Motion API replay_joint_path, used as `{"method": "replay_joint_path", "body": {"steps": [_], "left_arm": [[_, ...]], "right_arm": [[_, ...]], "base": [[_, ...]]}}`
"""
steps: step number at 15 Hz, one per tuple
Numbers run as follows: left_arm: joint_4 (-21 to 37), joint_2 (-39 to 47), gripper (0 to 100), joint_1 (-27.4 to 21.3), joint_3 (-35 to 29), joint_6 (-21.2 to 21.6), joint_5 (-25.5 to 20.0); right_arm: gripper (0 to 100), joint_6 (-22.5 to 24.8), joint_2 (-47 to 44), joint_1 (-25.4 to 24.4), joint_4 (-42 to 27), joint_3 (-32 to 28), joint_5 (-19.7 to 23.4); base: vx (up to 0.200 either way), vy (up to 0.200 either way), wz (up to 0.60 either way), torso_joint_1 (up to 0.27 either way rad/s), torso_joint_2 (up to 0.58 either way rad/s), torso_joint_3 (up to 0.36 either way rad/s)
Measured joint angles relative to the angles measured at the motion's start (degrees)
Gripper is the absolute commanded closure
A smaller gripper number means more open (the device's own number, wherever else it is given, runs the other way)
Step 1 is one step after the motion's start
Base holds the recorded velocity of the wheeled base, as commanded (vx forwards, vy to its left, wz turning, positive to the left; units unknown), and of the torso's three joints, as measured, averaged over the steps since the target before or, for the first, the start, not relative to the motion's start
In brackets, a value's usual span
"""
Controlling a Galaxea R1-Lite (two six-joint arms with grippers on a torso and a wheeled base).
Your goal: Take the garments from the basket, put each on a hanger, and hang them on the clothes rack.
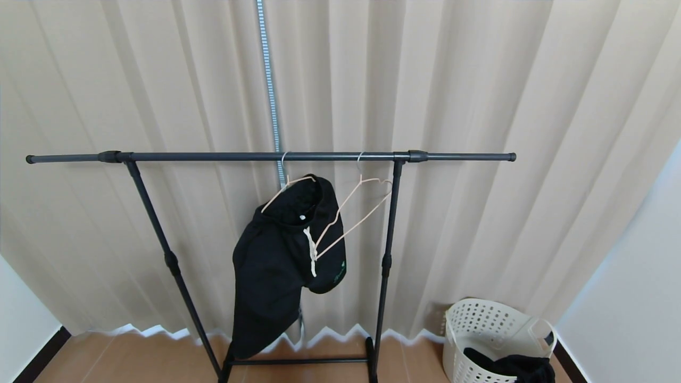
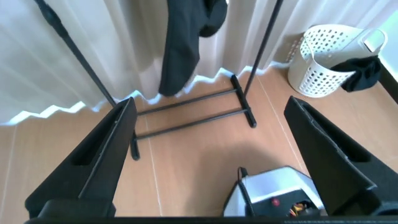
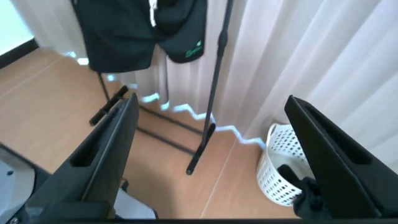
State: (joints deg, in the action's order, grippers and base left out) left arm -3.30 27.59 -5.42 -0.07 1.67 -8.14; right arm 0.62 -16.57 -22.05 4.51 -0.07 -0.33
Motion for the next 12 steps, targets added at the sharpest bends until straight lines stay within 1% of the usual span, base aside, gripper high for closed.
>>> {"method": "replay_joint_path", "body": {"steps": [1, 5, 8, 10, 12], "left_arm": [[0.8, -2.9, 0, 0.5, 0.0, -1.2, 0.4], [1.5, -12.7, 0, 3.3, 0.0, -1.2, 3.0], [1.6, -20.1, 0, 3.3, 0.1, -1.2, 3.4], [1.7, -22.3, 0, 3.3, 0.1, -0.5, 3.4], [2.8, -24.7, 0, 4.5, 0.1, 2.7, 4.0]], "right_arm": [[0, 0.0, 2.1, 1.5, 0.0, 0.0, -0.1], [0, 0.0, 9.0, 8.7, 0.0, 0.0, -0.3], [0, 0.0, 10.5, 10.4, 0.0, 0.1, -0.5], [0, 0.0, 10.9, 13.2, 0.2, 0.1, -2.6], [0, 1.4, 11.8, 17.6, 0.2, 0.1, -2.8]], "base": [[0.0, 0.0, 0.0, 0.0, 0.0, 0.0], [0.0, 0.0, 0.0, 0.0, 0.0, 0.0], [0.0, 0.0, 0.0, 0.0, 0.0, 0.0], [0.0, 0.0, 0.0, 0.0, 0.0, 0.0], [0.0, 0.0, 0.0, 0.0, 0.0, 0.0]]}}
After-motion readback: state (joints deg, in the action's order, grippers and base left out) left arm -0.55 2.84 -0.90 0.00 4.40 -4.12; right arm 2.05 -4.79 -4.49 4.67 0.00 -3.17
